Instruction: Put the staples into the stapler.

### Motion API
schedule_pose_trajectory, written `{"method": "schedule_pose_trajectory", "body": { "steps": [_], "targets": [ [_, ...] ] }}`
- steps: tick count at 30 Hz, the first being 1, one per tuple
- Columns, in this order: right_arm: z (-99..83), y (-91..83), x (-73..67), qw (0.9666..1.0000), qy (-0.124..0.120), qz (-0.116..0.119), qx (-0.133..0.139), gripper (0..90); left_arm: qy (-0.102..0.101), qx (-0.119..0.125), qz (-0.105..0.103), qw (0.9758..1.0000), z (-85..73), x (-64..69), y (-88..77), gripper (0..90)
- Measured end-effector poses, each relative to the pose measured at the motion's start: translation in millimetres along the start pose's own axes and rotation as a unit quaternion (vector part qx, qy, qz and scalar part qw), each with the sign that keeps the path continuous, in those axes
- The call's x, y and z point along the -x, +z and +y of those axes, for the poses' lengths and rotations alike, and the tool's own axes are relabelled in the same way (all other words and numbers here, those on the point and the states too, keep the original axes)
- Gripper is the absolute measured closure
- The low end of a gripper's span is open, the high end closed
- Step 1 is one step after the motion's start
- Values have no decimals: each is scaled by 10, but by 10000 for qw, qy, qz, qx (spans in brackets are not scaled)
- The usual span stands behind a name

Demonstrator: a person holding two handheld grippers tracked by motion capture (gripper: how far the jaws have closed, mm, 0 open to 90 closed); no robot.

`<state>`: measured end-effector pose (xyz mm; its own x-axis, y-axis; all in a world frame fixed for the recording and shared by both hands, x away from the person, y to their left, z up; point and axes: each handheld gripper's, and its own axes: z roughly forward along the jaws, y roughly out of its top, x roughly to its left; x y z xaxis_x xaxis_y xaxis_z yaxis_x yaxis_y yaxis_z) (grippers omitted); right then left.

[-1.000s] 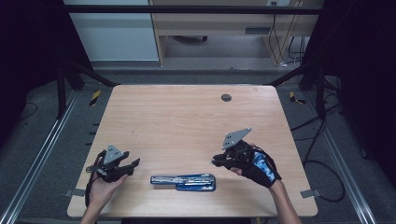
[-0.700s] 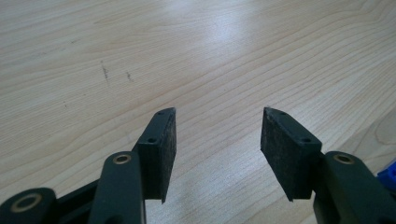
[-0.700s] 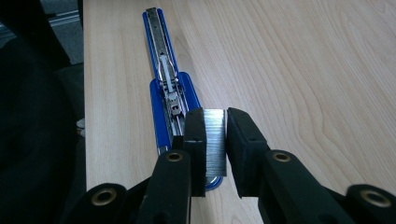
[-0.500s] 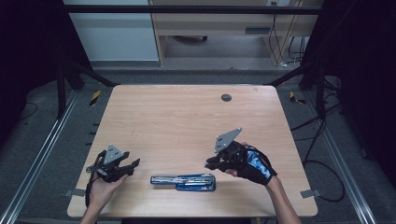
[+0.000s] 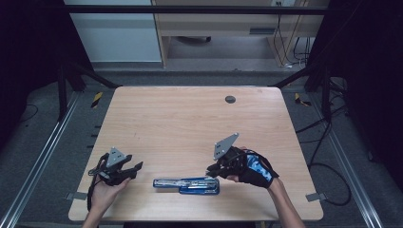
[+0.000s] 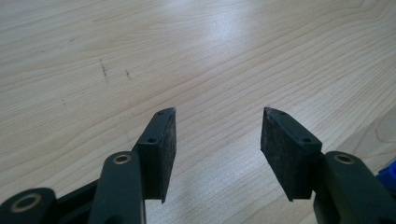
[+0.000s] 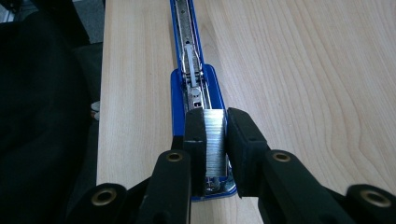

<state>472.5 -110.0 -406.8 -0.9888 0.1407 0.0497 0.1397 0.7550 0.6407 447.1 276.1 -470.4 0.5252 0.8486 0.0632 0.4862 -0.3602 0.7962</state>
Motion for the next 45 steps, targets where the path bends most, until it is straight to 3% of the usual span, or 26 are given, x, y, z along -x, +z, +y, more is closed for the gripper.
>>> {"method": "schedule_pose_trajectory", "body": {
  "steps": [18,45],
  "targets": [
    [-115,176,62,9994,-85,317,-106,785,6,-36,18,10000,-2,11,16,458],
    [-154,308,101,9983,-165,393,-408,785,38,-71,4,10000,-1,28,32,458]
  ]
}}
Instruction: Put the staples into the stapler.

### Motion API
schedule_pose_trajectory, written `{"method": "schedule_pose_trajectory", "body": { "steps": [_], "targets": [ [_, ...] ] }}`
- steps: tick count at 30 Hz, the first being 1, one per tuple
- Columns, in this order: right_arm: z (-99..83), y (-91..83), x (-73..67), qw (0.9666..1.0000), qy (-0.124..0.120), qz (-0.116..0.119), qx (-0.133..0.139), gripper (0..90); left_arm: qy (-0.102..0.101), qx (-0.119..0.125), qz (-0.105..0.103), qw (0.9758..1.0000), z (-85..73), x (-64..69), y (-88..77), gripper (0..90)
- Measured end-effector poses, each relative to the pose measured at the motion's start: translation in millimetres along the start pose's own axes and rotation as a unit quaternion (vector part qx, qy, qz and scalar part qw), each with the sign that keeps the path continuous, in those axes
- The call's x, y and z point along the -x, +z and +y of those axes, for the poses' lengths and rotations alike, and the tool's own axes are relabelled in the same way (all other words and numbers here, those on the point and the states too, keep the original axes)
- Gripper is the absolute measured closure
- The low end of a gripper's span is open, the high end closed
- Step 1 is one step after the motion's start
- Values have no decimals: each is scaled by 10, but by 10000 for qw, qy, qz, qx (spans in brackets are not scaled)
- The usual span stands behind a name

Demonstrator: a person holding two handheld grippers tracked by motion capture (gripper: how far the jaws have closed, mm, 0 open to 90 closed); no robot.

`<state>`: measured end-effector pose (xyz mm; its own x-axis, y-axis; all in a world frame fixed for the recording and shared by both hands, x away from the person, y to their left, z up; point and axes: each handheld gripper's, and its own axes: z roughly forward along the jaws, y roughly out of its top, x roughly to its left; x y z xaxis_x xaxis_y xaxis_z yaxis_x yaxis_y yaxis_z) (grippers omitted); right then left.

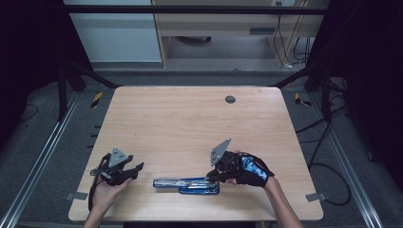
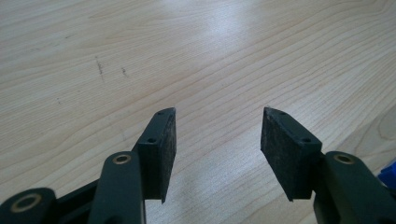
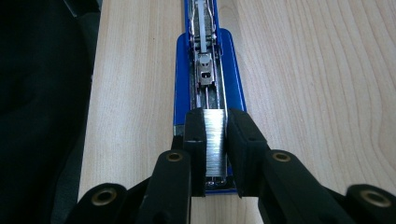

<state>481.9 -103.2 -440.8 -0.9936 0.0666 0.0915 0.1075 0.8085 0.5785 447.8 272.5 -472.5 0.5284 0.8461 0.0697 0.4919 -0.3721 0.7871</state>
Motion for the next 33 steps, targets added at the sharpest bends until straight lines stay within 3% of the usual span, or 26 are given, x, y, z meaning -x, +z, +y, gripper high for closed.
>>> {"method": "schedule_pose_trajectory", "body": {
  "steps": [33],
  "targets": [
    [-15,43,2,9999,-66,43,-70,785,22,-8,3,10000,2,5,2,457]
  ]
}}
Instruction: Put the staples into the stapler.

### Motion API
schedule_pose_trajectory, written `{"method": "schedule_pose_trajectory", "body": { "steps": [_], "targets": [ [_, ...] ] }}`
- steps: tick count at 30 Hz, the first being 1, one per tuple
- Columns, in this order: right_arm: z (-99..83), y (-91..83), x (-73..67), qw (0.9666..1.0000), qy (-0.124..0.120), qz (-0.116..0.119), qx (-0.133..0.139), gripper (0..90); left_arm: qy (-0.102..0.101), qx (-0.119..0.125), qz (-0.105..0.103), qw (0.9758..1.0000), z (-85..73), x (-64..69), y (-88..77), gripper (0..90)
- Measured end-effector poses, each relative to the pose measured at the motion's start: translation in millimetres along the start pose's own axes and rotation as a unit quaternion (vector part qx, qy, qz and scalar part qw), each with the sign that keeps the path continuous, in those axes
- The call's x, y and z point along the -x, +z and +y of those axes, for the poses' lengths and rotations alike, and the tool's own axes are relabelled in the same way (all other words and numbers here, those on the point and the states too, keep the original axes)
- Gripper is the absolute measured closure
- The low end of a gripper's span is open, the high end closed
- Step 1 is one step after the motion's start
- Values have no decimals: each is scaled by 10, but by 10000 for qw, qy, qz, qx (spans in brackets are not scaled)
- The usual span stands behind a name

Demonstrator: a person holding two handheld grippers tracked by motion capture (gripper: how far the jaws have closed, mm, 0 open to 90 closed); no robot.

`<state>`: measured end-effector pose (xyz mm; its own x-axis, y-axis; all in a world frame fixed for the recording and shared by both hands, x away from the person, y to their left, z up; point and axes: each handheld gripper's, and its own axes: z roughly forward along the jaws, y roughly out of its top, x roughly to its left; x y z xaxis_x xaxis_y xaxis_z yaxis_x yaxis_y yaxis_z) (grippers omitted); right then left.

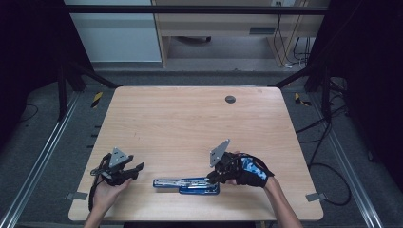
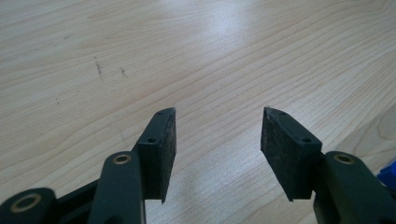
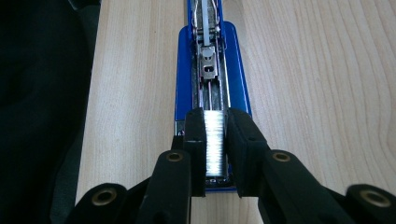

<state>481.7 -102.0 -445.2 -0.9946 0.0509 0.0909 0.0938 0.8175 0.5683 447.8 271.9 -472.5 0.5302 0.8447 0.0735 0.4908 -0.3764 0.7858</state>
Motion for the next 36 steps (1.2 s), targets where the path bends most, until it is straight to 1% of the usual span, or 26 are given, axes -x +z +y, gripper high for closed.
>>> {"method": "schedule_pose_trajectory", "body": {
  "steps": [1,19,24,26,29,36],
  "targets": [
    [1,4,-4,10000,29,-6,-9,785,-5,0,-1,10000,0,0,-1,457],
    [-13,18,-4,10000,-36,-17,2,781,-8,6,-1,10000,0,-1,-5,457],
    [-21,5,-3,10000,4,-64,10,753,-3,3,-1,10000,1,1,-5,457],
    [-25,-2,-4,10000,8,-69,26,753,0,1,-1,10000,1,2,-5,457],
    [-25,-5,-6,10000,1,-49,35,781,3,5,-3,10000,1,4,-4,457],
    [-32,-5,-2,10000,-23,-14,69,785,2,0,-4,10000,2,2,-4,456]
  ]
}}
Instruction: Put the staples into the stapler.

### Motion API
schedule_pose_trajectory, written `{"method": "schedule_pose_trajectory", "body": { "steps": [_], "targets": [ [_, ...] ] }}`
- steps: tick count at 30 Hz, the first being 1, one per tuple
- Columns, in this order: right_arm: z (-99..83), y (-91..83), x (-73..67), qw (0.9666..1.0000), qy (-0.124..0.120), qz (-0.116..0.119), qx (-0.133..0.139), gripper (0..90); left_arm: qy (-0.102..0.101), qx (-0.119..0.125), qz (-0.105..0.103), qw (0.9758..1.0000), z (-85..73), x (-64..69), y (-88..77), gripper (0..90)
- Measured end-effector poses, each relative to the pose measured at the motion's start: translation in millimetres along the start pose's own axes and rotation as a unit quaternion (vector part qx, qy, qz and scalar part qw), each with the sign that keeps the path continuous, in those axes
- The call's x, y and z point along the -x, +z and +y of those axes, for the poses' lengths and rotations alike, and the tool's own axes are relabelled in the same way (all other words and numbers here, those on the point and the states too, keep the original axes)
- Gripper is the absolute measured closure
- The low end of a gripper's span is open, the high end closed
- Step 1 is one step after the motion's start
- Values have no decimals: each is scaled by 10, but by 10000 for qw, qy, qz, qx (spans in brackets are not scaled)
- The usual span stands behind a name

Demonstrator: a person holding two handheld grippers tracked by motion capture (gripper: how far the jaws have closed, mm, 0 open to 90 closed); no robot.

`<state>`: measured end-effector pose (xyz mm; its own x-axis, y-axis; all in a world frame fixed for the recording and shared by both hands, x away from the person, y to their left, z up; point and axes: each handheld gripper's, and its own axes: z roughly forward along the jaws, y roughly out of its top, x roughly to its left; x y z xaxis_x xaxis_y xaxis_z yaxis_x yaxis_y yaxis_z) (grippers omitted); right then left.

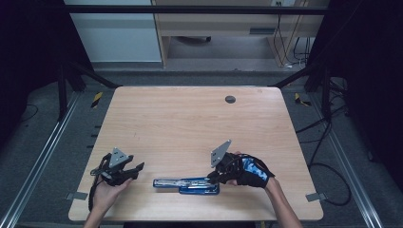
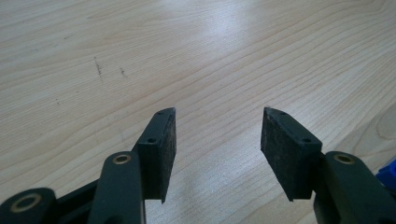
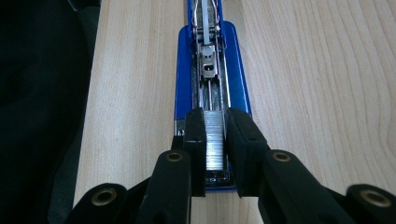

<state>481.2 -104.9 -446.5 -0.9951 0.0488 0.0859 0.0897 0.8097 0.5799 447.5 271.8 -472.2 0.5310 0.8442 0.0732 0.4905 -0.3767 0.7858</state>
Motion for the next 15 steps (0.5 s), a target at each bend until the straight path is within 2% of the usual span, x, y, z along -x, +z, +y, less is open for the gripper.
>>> {"method": "schedule_pose_trajectory", "body": {
  "steps": [4,12,15],
  "targets": [
    [5,-23,-5,9999,-23,-22,116,785,2,-4,0,10000,0,-1,1,456],
    [-4,-6,-3,9999,-73,-29,99,781,4,-12,-2,10000,0,3,4,456],
    [-6,0,-9,10000,-10,-50,5,767,6,-10,0,10000,0,4,3,456]
  ]
}}
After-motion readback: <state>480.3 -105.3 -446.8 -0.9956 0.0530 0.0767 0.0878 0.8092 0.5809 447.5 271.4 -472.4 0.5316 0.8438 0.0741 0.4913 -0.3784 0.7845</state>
